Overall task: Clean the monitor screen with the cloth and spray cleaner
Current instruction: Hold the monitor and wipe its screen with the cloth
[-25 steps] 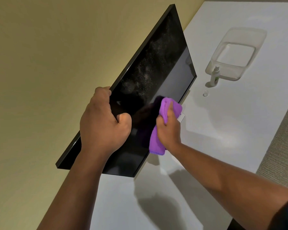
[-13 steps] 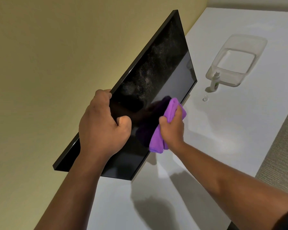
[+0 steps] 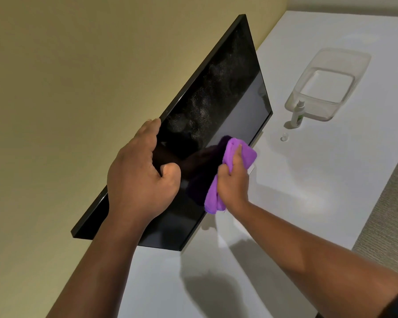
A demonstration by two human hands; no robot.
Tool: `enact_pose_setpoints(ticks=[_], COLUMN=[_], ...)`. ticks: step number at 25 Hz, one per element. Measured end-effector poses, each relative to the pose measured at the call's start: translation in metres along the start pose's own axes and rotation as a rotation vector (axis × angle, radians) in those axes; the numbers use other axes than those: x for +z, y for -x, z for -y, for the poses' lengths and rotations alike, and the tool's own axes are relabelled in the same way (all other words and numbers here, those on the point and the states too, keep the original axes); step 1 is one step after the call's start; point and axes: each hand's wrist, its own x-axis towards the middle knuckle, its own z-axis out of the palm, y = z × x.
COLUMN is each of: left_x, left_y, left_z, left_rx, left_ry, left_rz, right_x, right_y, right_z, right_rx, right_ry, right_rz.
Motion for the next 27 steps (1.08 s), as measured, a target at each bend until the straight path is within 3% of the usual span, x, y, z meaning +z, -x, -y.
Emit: enact_pose_setpoints(ticks=[4,7,9,11,13,15,20,22,24,27], left_x=[0.0,0.0,0.001,0.001,0.001,-0.001,-0.002,-0.002,-0.003,-0.004], left_y=[0.001,0.001,0.001,0.0,0.0,0.0,-0.001,-0.002,-0.001,0.001], left_z=[0.0,0.0,0.0,0.0,0.001,0.0,-0.001,-0.002,-0.003,-0.003], left_rx=[0.002,0.005,0.001,-0.002,-0.007,-0.012,-0.06,-0.073,-0.082,-0.076], left_ry=[0.015,0.009,0.009,0.009,0.012,0.009,-0.003,0.018,0.036,0.034], left_rz=[0.0,0.001,-0.001,-0.008,-0.006,0.011,0.031,0.021,0.021,0.031], right_x=[0.008,-0.011,-0.012,-0.004,0.008,0.003,-0.019,-0.009,0.006,-0.001], right_y=[0.041,0.019,-0.011,-0.013,0.013,0.04,-0.006,-0.007,0.019,0.054], right_z=[-0.014,-0.027,-0.014,0.011,0.011,-0.009,-0.007,0.023,0.028,-0.003], right_rx=[-0.199,0.005,0.139,0.03,-0.178,-0.242,0.087,-0.074,-0.298,-0.344], right_ry=[-0.005,0.116,0.059,-0.059,-0.086,-0.036,-0.01,-0.116,-0.148,0.014], right_rz=[0.119,0.073,-0.019,-0.044,0.052,0.164,0.042,0.025,0.134,0.273])
